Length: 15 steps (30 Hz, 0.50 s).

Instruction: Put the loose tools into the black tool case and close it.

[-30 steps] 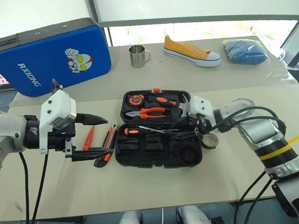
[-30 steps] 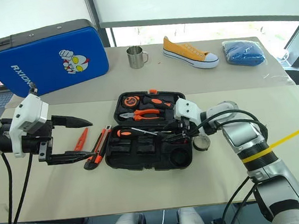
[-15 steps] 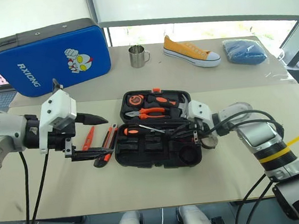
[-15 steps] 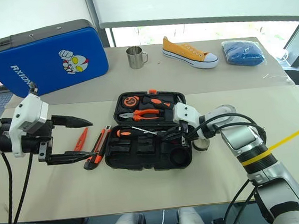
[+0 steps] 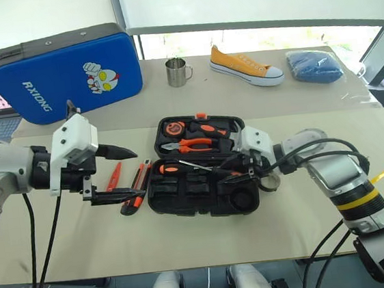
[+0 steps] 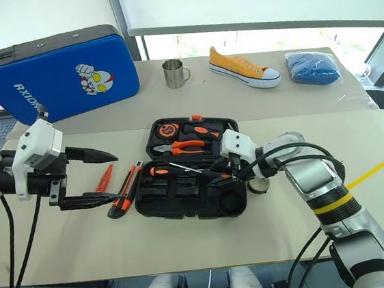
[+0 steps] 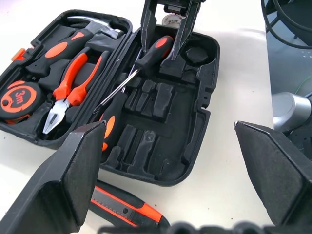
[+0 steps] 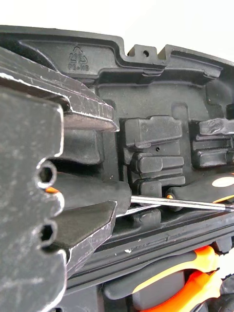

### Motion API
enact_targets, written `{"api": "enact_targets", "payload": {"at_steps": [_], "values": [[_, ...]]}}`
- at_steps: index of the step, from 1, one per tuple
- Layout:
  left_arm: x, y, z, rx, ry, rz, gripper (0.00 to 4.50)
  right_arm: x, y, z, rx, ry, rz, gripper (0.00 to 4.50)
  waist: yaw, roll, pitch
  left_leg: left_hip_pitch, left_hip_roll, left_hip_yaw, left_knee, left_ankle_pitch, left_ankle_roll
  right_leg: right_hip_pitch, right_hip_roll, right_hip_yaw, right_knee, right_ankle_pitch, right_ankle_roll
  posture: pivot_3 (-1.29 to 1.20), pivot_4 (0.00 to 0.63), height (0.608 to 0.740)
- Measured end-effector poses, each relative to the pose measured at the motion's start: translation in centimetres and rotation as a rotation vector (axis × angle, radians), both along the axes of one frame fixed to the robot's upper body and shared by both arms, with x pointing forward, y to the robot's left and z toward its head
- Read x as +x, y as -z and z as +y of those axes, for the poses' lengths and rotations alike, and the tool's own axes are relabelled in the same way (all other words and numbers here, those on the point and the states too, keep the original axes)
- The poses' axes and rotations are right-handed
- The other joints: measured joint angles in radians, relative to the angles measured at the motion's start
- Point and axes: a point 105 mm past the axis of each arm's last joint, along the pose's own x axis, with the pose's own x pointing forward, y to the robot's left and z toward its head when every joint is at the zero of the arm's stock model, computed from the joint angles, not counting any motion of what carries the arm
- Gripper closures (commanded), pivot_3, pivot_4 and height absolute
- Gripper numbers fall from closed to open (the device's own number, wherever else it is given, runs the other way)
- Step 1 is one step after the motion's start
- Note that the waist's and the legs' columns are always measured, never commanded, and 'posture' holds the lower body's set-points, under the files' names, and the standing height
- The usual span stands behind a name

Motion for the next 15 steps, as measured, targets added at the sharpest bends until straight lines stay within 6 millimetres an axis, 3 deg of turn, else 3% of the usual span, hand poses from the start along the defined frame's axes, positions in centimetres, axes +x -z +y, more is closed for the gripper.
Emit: {"api": "enact_targets", "payload": {"at_steps": [13, 15], "values": [[0.0, -0.2, -0.1, 0.001, 0.011, -0.005, 0.00, 1.4, 1.4, -0.4, 0.003, 0.084, -0.015, 2.46, -0.001, 0.000, 0.000, 0.000, 0.000, 0.000, 0.000, 0.000, 0.000, 0.000, 0.000, 0.000, 0.000, 0.000, 0.000, 0.00, 0.150, 0.739], [0.0, -0.3, -0.1, 0.001, 0.012, -0.006, 0.00, 1.4, 1.4, -0.4, 0.000, 0.082, -0.019, 2.98, -0.001, 0.000, 0.000, 0.000, 0.000, 0.000, 0.000, 0.000, 0.000, 0.000, 0.000, 0.000, 0.000, 0.000, 0.000, 0.00, 0.150, 0.739]]}}
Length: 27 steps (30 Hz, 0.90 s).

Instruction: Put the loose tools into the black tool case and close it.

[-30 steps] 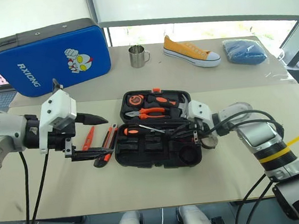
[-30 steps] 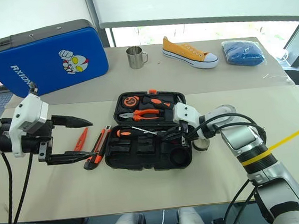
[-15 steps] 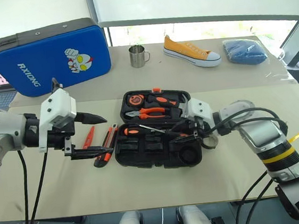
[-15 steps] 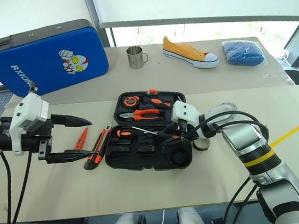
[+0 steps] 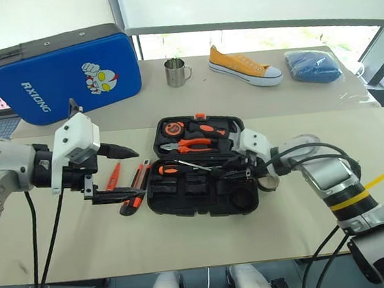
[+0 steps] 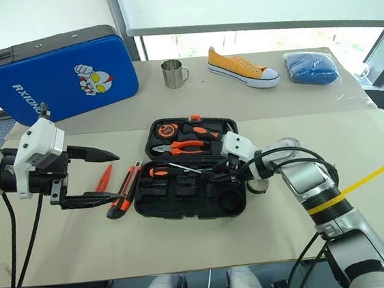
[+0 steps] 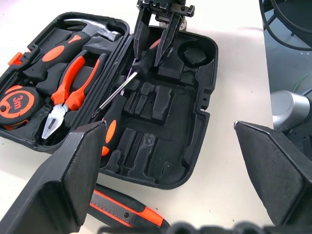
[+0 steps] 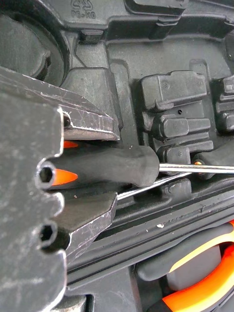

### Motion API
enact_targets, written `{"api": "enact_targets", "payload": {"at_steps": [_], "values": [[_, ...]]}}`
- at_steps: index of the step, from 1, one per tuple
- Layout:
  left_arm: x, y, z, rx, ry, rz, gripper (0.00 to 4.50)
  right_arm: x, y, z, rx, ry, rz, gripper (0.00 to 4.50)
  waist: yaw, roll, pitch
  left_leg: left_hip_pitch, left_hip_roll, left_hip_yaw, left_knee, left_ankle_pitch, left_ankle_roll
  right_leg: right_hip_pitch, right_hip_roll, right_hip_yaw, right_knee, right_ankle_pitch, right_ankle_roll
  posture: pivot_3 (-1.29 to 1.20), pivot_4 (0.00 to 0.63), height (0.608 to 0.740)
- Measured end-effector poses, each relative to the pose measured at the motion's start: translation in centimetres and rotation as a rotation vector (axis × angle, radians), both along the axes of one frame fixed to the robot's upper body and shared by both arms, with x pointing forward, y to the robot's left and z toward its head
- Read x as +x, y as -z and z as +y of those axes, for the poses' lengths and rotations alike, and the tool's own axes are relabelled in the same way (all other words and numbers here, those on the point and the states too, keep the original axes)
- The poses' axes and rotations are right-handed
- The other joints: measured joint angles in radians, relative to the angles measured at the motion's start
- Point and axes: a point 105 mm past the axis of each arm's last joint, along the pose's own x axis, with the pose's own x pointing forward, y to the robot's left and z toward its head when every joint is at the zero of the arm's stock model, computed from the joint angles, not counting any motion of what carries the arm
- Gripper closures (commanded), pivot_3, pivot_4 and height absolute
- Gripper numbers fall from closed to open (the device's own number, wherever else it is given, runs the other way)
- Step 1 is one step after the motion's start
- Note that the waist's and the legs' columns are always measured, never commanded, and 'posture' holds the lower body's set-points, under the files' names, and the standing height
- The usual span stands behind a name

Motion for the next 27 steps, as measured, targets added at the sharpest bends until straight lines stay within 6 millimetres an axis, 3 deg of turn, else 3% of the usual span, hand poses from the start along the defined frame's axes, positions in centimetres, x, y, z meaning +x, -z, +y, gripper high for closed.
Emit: {"api": "enact_targets", "payload": {"at_steps": [3, 15, 27], "values": [[0.0, -0.1, 0.0, 0.000, 0.002, -0.004, 0.00, -0.4, 0.2, 0.2, 0.001, -0.020, 0.007, 3.68, 0.000, 0.000, 0.000, 0.000, 0.000, 0.000, 0.000, 0.000, 0.000, 0.000, 0.000, 0.000, 0.000, 0.000, 0.000, 0.00, 0.150, 0.739], [0.1, -0.2, 0.0, -0.002, 0.000, -0.006, 0.00, -1.4, -1.5, 2.2, -0.027, -0.140, -0.061, 3.71, 0.000, 0.000, 0.000, 0.000, 0.000, 0.000, 0.000, 0.000, 0.000, -0.001, 0.000, 0.000, 0.000, 0.000, 0.000, 0.00, 0.150, 0.739], [0.1, 0.0, -0.2, -0.004, 0.005, -0.002, 0.00, -0.6, -0.7, 2.3, -0.120, -0.169, -0.089, 3.71, 0.001, 0.000, 0.000, 0.000, 0.000, 0.000, 0.000, 0.000, 0.000, 0.000, 0.000, 0.000, 0.000, 0.000, 0.000, 0.00, 0.150, 0.739]]}}
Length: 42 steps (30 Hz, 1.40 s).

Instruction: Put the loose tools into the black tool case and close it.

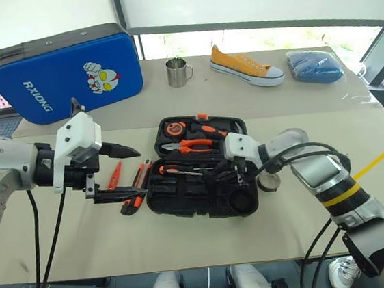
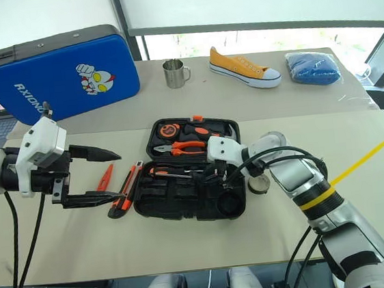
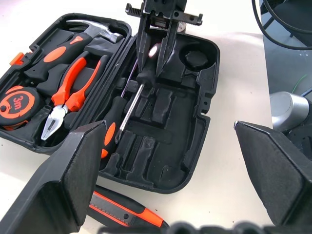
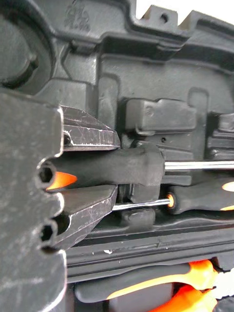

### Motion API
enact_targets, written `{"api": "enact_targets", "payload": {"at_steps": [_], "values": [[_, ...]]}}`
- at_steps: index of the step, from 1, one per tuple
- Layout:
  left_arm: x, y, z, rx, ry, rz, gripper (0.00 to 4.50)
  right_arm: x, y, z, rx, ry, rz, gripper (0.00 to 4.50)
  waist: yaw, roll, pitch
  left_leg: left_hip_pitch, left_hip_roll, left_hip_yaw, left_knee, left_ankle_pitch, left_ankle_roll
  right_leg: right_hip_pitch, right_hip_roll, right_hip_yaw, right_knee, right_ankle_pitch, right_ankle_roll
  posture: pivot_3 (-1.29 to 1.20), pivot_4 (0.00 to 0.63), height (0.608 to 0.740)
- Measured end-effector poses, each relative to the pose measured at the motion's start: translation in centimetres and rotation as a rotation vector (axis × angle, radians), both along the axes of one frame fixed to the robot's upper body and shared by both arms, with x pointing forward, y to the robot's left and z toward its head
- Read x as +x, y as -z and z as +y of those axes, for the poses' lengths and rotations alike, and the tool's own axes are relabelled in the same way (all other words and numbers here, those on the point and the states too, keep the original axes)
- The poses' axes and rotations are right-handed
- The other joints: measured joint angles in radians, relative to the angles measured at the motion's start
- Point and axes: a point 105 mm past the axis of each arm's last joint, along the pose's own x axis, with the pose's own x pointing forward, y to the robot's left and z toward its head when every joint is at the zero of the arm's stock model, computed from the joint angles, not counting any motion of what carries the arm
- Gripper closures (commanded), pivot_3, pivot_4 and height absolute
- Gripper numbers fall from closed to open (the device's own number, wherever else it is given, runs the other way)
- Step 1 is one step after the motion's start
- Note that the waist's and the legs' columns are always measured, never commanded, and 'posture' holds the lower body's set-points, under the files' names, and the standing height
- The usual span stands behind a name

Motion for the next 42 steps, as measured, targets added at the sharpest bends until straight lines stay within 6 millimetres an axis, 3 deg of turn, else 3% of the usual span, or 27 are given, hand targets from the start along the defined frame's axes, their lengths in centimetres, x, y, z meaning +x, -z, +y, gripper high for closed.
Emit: {"api": "enact_targets", "payload": {"at_steps": [5, 19, 21, 27, 30, 34, 38, 42], "values": [[0.0, 0.1, 0.0, 0.000, -0.004, 0.001, 0.00, -0.2, -0.1, -1.0, -0.038, 0.004, -0.002, 3.71, 0.003, 0.000, 0.000, 0.000, 0.000, 0.000, 0.000, 0.000, 0.000, 0.000, -0.001, 0.000, 0.000, 0.000, 0.000, 0.00, 0.150, 0.739], [0.1, 0.0, 0.0, -0.002, -0.001, -0.011, 0.00, -0.4, 0.0, -0.8, -0.025, 0.026, 0.022, 3.71, 0.001, 0.000, 0.000, 0.000, 0.000, 0.000, 0.000, 0.000, 0.000, 0.000, 0.000, 0.000, 0.000, 0.000, 0.000, 0.00, 0.150, 0.739], [0.1, 0.0, 0.0, 0.000, -0.001, -0.017, 0.00, -0.3, 0.0, -0.8, -0.022, 0.024, 0.013, 2.76, 0.001, 0.000, 0.000, 0.000, 0.000, 0.000, 0.000, 0.000, 0.000, 0.000, 0.000, 0.000, 0.000, 0.000, 0.000, 0.00, 0.150, 0.739], [0.1, -0.1, 0.0, 0.000, -0.001, -0.018, 0.00, -0.3, -0.1, -0.5, 0.000, 0.026, 0.021, 0.83, 0.003, 0.000, 0.000, 0.000, 0.000, 0.000, 0.000, 0.000, 0.000, 0.000, 0.000, 0.000, 0.000, 0.000, 0.000, 0.00, 0.150, 0.739], [0.1, -0.1, 0.0, 0.000, -0.001, -0.018, 0.00, -1.0, -0.9, 0.5, 0.068, 0.019, 0.090, 0.83, 0.001, 0.000, 0.000, 0.000, 0.000, 0.000, 0.000, 0.000, 0.000, 0.000, 0.000, 0.000, 0.000, 0.000, 0.000, 0.00, 0.150, 0.739], [0.1, -0.1, 0.0, 0.000, -0.001, -0.018, 0.00, -1.1, -2.1, 0.7, 0.113, 0.031, 0.098, 1.92, 0.001, 0.000, 0.000, 0.000, 0.000, 0.000, 0.000, 0.000, 0.000, 0.000, 0.000, 0.000, 0.000, 0.000, 0.000, 0.00, 0.150, 0.739], [0.1, -0.1, 0.0, 0.001, -0.002, -0.018, 0.00, -0.7, -1.4, 0.4, 0.102, 0.061, 0.090, 3.41, 0.001, 0.000, 0.000, 0.000, 0.000, 0.000, 0.000, 0.000, 0.000, 0.000, 0.000, 0.000, 0.000, 0.000, 0.000, 0.00, 0.150, 0.739], [0.1, 0.0, 0.0, 0.001, -0.002, -0.018, 0.00, -0.5, -0.7, 0.0, 0.087, 0.083, 0.094, 4.43, 0.001, 0.000, 0.000, 0.000, 0.000, 0.000, 0.000, 0.000, 0.000, -0.001, 0.000, 0.000, 0.000, 0.000, 0.000, 0.00, 0.150, 0.739]]}}
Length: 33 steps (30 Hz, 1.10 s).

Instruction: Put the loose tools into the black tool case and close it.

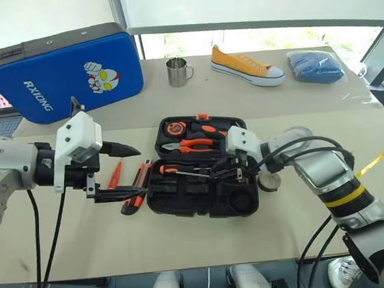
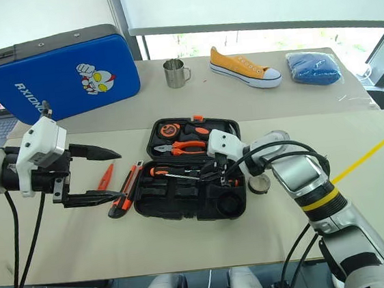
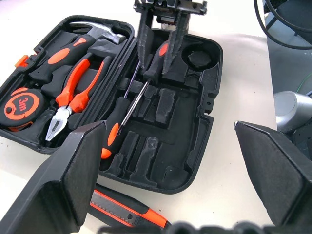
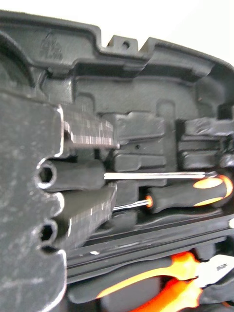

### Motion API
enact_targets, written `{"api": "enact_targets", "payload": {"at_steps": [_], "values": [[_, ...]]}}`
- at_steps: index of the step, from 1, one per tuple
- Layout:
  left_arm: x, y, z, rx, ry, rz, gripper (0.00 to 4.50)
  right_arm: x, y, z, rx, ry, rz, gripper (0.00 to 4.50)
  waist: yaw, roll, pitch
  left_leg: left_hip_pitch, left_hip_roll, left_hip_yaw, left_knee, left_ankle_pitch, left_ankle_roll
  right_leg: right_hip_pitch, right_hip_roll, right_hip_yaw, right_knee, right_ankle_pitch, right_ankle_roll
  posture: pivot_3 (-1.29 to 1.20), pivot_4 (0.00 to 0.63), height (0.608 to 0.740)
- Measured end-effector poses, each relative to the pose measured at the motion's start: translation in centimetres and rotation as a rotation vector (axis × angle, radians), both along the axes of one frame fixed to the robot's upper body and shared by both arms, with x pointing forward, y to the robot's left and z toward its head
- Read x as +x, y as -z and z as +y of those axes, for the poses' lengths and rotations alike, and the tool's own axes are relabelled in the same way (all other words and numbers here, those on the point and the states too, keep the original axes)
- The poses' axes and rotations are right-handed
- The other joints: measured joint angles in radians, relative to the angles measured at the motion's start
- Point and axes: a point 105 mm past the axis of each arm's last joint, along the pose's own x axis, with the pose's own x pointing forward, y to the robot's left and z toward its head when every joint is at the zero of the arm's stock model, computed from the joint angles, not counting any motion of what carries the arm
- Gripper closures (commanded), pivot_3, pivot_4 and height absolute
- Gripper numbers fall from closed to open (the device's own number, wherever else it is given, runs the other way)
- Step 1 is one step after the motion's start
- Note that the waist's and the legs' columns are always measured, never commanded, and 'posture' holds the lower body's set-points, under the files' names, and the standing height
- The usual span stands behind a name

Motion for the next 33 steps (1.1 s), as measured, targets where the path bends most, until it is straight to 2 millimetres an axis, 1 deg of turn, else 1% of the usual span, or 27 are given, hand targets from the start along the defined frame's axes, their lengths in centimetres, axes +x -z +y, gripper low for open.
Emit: {"api": "enact_targets", "payload": {"at_steps": [8, 14, 17, 23, 25, 26, 27, 28, 29, 30, 31, 33], "values": [[0.0, 0.0, 0.0, 0.001, 0.004, 0.003, 0.00, 0.8, 0.5, 0.5, 0.030, 0.018, -0.024, 4.43, -0.006, 0.000, 0.000, 0.001, 0.001, 0.000, 0.000, 0.000, 0.000, 0.000, 0.001, 0.000, 0.000, 0.000, 0.000, 0.00, 0.150, 0.739], [0.1, 0.0, 0.2, -0.002, -0.001, 0.007, 0.00, 0.6, 0.7, 0.7, 0.023, 0.012, -0.028, 4.43, -0.004, 0.000, 0.000, 0.001, 0.001, 0.000, 0.000, 0.000, 0.000, 0.000, 0.001, 0.000, 0.000, 0.000, 0.000, 0.00, 0.150, 0.739], [0.1, 0.0, 0.2, -0.004, -0.004, 0.009, 0.00, 0.5, 0.9, 0.9, -0.013, -0.018, -0.069, 4.43, -0.005, 0.000, 0.000, 0.001, 0.001, 0.000, 0.000, 0.000, 0.000, 0.000, 0.001, 0.000, 0.000, 0.000, 0.000, 0.00, 0.150, 0.739], [0.2, 0.1, 0.1, 0.003, -0.001, 0.003, 0.00, 0.6, 0.8, 1.3, -0.073, -0.060, -0.137, 4.43, -0.006, 0.000, 0.000, 0.002, 0.001, 0.000, 0.000, 0.000, 0.000, 0.002, 0.001, 0.000, 0.000, 0.000, 0.000, 0.00, 0.150, 0.739], [0.3, 0.2, 0.1, 0.006, -0.004, 0.005, 0.00, 0.7, 0.5, 1.3, -0.059, -0.049, -0.135, 4.43, -0.005, 0.000, 0.000, 0.002, 0.001, 0.000, 0.000, 0.000, 0.000, 0.001, 0.001, 0.000, 0.001, 0.000, 0.000, 0.00, 0.150, 0.739], [0.4, 0.3, 0.2, 0.009, -0.013, 0.003, 0.00, 0.8, 0.3, 1.5, -0.023, -0.034, -0.110, 4.43, -0.005, 0.000, 0.000, 0.002, 0.001, 0.000, 0.000, 0.000, 0.000, 0.001, 0.001, 0.000, 0.001, 0.000, 0.000, 0.00, 0.150, 0.739], [0.4, 0.5, 0.3, 0.010, -0.024, 0.007, 0.00, 0.7, 0.0, 1.7, 0.016, -0.025, -0.088, 4.43, -0.005, 0.000, 0.000, 0.001, 0.001, 0.000, 0.000, 0.000, 0.000, 0.000, 0.001, 0.000, 0.001, 0.000, 0.000, 0.00, 0.150, 0.739], [0.5, 0.9, 0.6, 0.012, -0.044, 0.013, 0.00, 0.5, -1.0, 1.9, 0.092, -0.018, -0.063, 4.43, -0.005, 0.000, 0.000, 0.000, 0.001, 0.000, 0.000, 0.000, 0.000, -0.001, 0.001, 0.000, 0.001, 0.000, 0.000, 0.00, 0.150, 0.739], [0.6, 1.2, 0.8, 0.011, -0.064, 0.017, 0.00, 0.3, -2.1, 2.1, 0.157, -0.016, -0.045, 4.18, -0.005, 0.000, 0.000, 0.000, 0.001, -0.001, 0.000, 0.000, 0.000, -0.001, 0.000, 0.000, 0.001, 0.000, 0.000, 0.00, 0.150, 0.739], [0.8, 1.7, 1.3, 0.010, -0.104, 0.023, 0.00, -0.2, -4.0, 2.0, 0.241, -0.017, -0.033, 3.90, -0.003, 0.000, 0.000, -0.001, 0.001, -0.003, -0.001, 0.000, 0.000, -0.001, 0.000, 0.000, 0.001, 0.000, 0.000, 0.00, 0.150, 0.739], [0.9, 2.1, 1.9, 0.011, -0.150, 0.025, 0.00, -0.7, -5.8, 1.7, 0.299, -0.027, -0.040, 3.73, -0.002, 0.000, 0.000, -0.001, 0.001, -0.003, -0.001, 0.000, 0.000, -0.001, 0.000, 0.000, 0.001, 0.000, 0.000, 0.00, 0.150, 0.739], [1.1, 3.1, 3.4, 0.018, -0.247, 0.035, 0.00, -1.7, -8.1, 0.6, 0.342, -0.044, -0.067, 3.04, -0.001, 0.000, 0.000, 0.000, 0.001, -0.007, -0.001, 0.000, 0.000, -0.001, -0.002, 0.000, 0.000, 0.000, 0.000, 0.00, 0.150, 0.739]]}}
